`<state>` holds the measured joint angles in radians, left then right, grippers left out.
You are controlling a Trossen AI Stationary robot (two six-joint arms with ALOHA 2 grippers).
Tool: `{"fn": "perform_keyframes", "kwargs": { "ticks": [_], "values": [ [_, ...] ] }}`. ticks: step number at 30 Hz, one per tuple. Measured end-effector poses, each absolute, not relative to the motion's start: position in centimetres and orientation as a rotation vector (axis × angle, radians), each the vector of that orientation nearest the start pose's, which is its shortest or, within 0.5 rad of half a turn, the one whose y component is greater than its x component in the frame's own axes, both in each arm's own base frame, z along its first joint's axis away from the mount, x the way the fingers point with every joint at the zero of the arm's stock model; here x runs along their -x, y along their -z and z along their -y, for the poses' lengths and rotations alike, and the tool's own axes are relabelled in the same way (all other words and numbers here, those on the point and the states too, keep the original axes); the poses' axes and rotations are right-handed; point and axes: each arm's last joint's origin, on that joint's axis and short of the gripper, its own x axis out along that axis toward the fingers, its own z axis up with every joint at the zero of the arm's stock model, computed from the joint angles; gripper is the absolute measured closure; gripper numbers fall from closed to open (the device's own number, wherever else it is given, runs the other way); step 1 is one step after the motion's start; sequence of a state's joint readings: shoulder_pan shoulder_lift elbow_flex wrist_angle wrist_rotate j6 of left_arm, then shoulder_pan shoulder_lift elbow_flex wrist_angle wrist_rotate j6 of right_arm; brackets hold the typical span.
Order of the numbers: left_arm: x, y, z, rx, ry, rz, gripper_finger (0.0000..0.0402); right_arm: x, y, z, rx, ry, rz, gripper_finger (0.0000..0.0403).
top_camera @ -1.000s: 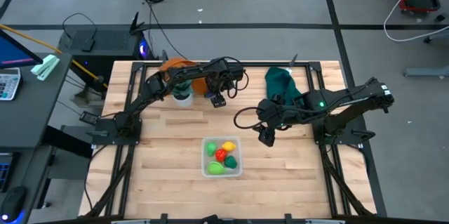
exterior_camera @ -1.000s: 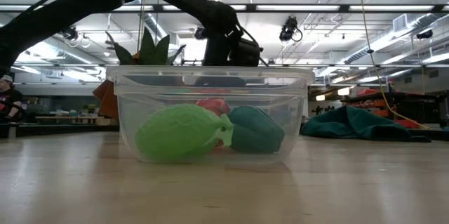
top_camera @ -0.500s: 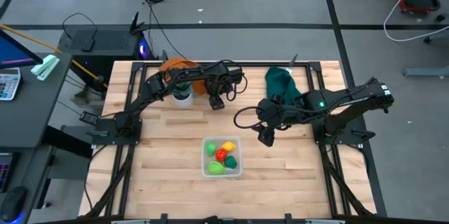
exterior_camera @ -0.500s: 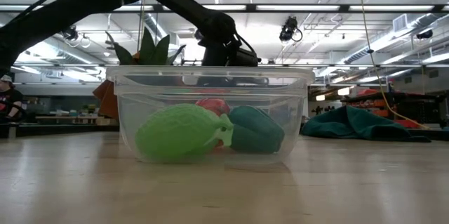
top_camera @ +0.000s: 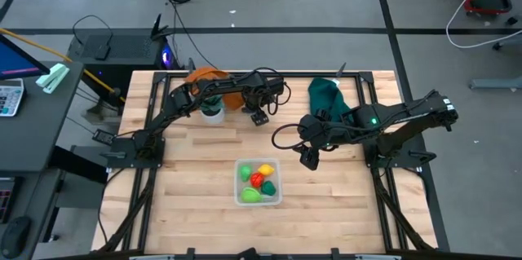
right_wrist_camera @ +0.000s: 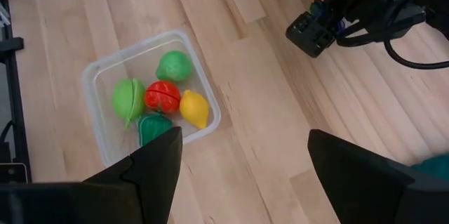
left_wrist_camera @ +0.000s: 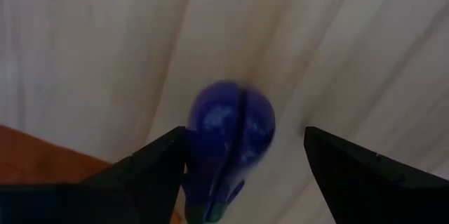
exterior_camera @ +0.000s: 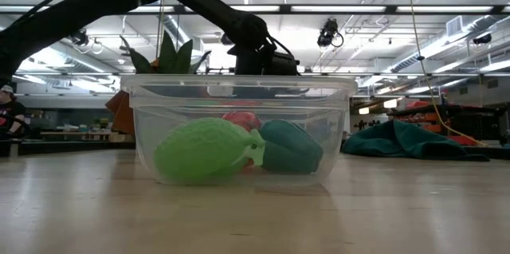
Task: Pick and placing Produce into tupperware
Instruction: Put the eggplant into the transparent bin
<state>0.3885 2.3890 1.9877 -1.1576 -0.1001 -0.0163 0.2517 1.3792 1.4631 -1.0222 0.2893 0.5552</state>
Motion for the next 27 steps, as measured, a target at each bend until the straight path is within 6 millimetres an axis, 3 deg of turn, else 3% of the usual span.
{"fn": "perform_keyframes", "kwargs": {
  "ticks": [10, 27],
  "values": [
    [-42.76, -14.7, -17.82, 0.236, -0.397, -1.549, 0.012, -25.9, -36.6, -5.8, -0.266, 0.282, -0.861, 0.0134],
    [-42.78, -14.72, -17.82, 0.235, -0.396, -1.547, 0.0254, -25.9, -36.6, -5.77, -0.259, 0.294, -0.855, 0.0134]
  ]
}}
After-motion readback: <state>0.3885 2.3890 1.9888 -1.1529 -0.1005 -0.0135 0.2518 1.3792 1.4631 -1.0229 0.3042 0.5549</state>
